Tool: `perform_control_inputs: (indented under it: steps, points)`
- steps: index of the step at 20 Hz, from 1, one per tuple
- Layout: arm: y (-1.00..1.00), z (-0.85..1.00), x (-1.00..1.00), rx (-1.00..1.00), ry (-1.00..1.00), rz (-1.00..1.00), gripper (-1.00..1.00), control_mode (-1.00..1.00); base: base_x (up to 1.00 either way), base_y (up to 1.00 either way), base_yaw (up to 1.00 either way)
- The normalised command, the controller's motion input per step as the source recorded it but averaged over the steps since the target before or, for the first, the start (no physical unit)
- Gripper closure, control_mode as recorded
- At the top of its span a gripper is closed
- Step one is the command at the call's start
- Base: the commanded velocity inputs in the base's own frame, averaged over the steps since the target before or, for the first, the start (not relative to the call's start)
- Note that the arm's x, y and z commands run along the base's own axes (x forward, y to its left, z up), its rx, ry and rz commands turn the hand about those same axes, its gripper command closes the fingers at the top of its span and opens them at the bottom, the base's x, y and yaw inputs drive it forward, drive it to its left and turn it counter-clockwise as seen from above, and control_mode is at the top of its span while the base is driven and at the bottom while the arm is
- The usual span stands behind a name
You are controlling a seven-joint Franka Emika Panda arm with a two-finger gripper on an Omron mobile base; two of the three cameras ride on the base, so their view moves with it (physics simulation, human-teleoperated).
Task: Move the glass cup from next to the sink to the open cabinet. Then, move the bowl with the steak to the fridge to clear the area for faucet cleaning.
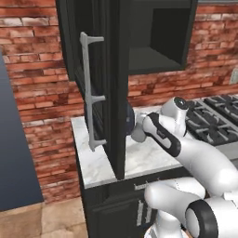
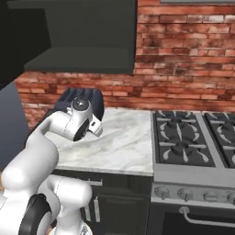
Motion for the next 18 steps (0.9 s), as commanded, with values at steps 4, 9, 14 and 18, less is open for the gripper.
perform_control_inputs:
  steps: [4,9,14,18]
  points:
    - [0.0,0.0,0.0,0.0,0.0,0.0,1.0,1.0,0.5,0.17,-0.08]
    - [0.0,0.0,0.0,0.0,0.0,0.0,1.0,1.0,0.86,0.0,-0.02]
    - [0.0,0.08,0.0,0.0,0.0,0.0,1.0,-1.0,0.45,0.0,0.0]
    - [0.0,0.67,-0.23,0.0,-0.13,0.0,1.0,-1.0,0.0,0.0,0.0]
